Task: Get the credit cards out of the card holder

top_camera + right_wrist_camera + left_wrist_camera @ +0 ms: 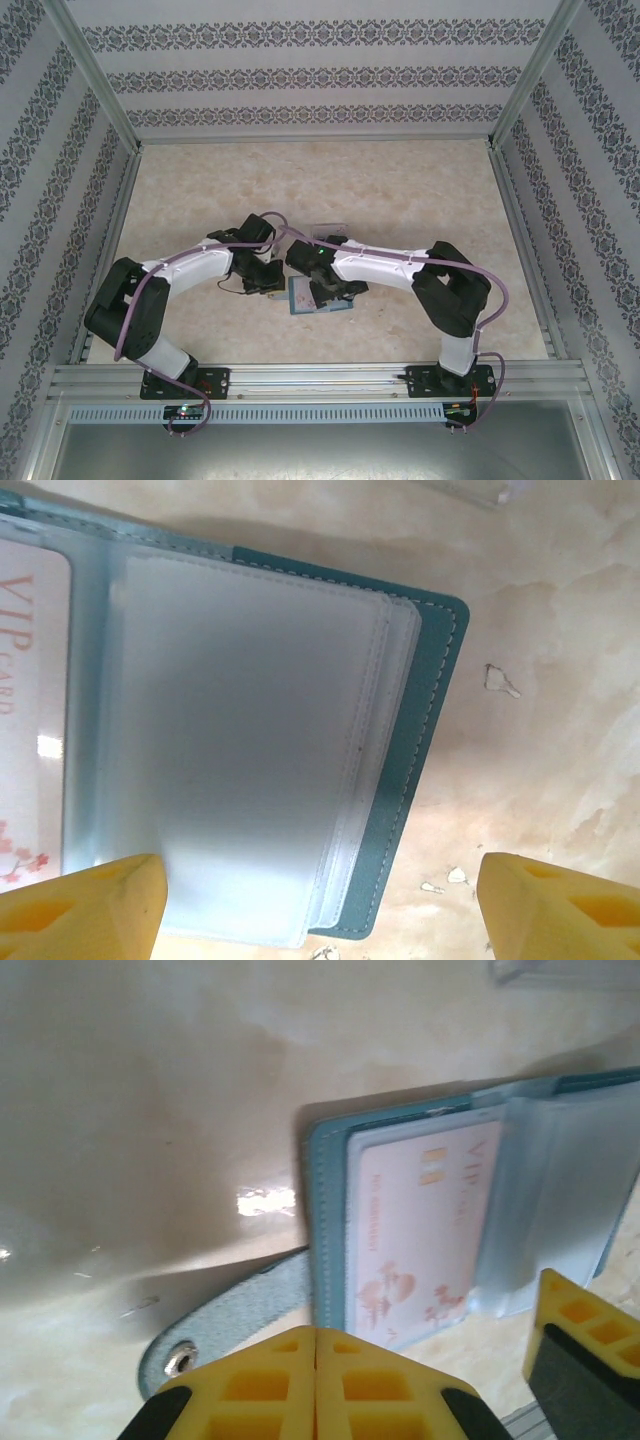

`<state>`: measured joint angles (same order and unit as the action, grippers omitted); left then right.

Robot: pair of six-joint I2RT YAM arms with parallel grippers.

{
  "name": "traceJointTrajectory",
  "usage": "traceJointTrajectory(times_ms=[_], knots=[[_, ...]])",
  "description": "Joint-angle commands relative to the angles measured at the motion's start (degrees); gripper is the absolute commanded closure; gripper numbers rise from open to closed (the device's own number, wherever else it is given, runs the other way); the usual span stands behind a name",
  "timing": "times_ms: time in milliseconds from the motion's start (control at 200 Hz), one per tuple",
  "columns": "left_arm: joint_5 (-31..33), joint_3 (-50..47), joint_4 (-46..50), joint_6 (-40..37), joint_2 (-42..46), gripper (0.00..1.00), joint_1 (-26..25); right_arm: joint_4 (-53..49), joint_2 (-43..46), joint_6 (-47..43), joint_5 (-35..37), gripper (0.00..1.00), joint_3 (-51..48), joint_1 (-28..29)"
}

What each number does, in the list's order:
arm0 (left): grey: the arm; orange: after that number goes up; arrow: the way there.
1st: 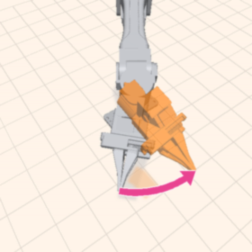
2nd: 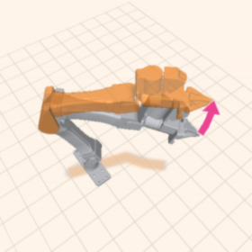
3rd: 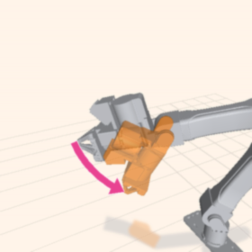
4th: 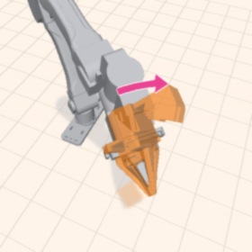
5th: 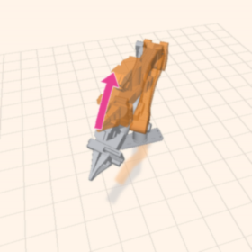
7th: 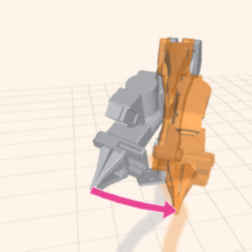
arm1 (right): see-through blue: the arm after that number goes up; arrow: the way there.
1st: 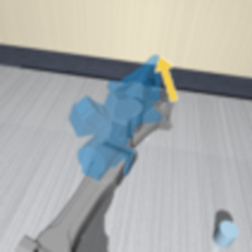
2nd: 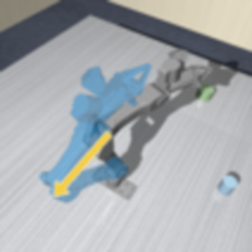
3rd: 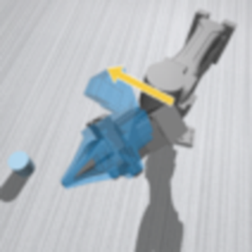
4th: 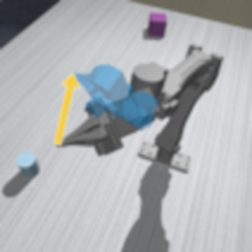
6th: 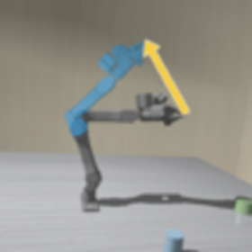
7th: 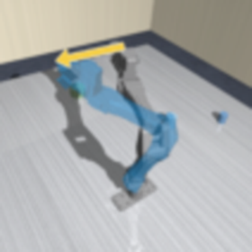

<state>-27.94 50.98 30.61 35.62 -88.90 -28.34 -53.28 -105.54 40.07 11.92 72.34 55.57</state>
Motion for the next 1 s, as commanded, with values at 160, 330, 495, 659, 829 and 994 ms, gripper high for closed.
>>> traceJointTrajectory(times_ms=[160, 330, 495, 659, 829, 994], knots=[[-0.6, 3.5, 0.2, 1.9, -0.6, 0.94, -3.0, 0.9, 3.6, -0.9, -2.8, 0.20, -1.0, -0.9], [-1.1, 4.3, -1.1, 2.2, -3.1, 0.94, -3.9, 2.9, 5.5, -0.3, -5.6, 0.24, -1.6, -1.6], [-1.7, 4.8, -2.0, 2.1, -5.5, 0.96, -4.4, 7.3, 7.5, 1.0, -10.8, 0.32, -3.7, -2.8], [-1.9, 5.1, -2.5, 1.7, -6.9, 0.97, -4.7, 13.0, 9.0, 2.8, -16.1, 0.44, -6.2, -3.9], [-1.6, 4.6, -2.7, 1.5, -8.0, 0.97, -4.7, 18.7, 8.9, 4.5, -21.2, 0.57, -8.6, -4.9], [-1.1, 4.6, -1.7, 1.0, -9.3, 0.97, -4.8, 21.7, 7.8, 5.3, -23.6, 0.63, -9.0, -5.3]])
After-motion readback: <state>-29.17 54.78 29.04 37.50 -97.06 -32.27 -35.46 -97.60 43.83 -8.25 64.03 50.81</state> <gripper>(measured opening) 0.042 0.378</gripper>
